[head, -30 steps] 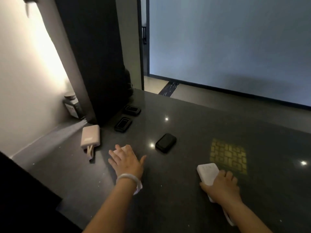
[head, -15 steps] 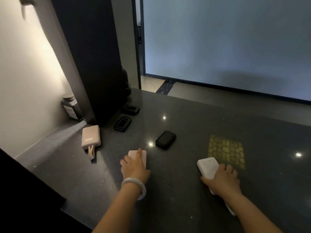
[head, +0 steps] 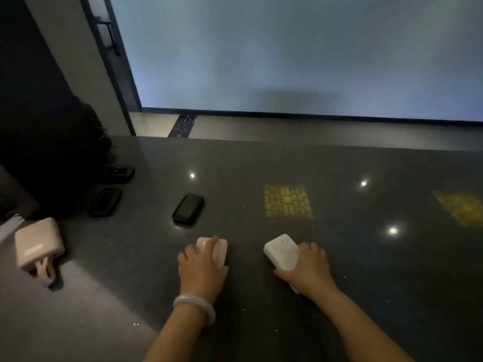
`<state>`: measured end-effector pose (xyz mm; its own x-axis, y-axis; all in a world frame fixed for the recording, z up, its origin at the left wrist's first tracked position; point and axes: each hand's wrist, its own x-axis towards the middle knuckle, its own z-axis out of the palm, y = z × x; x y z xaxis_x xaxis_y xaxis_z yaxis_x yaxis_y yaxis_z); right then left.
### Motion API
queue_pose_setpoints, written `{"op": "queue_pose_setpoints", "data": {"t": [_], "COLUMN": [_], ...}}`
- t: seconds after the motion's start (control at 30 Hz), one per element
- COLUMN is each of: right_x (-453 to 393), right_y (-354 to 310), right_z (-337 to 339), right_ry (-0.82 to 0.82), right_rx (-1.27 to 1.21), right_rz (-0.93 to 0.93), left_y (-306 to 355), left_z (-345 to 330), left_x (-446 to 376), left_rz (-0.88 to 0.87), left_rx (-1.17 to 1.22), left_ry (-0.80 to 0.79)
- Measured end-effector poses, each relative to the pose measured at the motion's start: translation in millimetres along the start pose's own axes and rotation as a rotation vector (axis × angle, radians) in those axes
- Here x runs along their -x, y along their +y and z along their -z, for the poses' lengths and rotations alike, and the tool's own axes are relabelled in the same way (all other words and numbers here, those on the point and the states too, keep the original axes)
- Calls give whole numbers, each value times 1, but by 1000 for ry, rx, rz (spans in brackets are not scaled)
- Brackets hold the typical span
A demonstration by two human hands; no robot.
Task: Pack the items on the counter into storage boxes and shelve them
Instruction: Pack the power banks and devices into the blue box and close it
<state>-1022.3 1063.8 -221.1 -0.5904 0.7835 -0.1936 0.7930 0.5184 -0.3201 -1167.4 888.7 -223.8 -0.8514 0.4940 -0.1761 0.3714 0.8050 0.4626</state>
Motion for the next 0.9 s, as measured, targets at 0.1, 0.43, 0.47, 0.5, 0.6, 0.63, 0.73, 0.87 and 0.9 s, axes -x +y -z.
{"op": "queue_pose_setpoints", "data": {"t": [0.1, 0.43, 0.47, 0.5, 0.6, 0.63, 0.73, 0.87, 0.9], "right_x": [12, 95, 109, 123, 164, 177, 219, 279, 293], "right_y": [31, 181, 197, 214, 259, 272, 310, 354, 363], "right_z": [19, 141, 152, 162, 185, 191, 202, 201, 200], "right_ry": [67, 360, 395, 428, 485, 492, 523, 586, 590], "right_rx": [-60, -68, -63, -59, -35, -21, -21, -56, -72], "right_rz": [-37, -203, -229, -257, -343, -373, -477, -573, -595], "left_y": [36, 208, 224, 240, 280, 292, 323, 348, 354], "left_z": [-11, -45, -51, -58, -77, -83, -102, -129, -135], "left_x": [10, 89, 101, 114, 154, 168, 211, 264, 275], "left_rz": [-117, -590, -628, -671, -800, -846, -1018, -1137, -1168], "left_rx": [13, 164, 167, 166, 193, 196, 157, 241, 248], "left_ry": [-42, -184, -199, -206, -247, -269, -318, -409, -426]}}
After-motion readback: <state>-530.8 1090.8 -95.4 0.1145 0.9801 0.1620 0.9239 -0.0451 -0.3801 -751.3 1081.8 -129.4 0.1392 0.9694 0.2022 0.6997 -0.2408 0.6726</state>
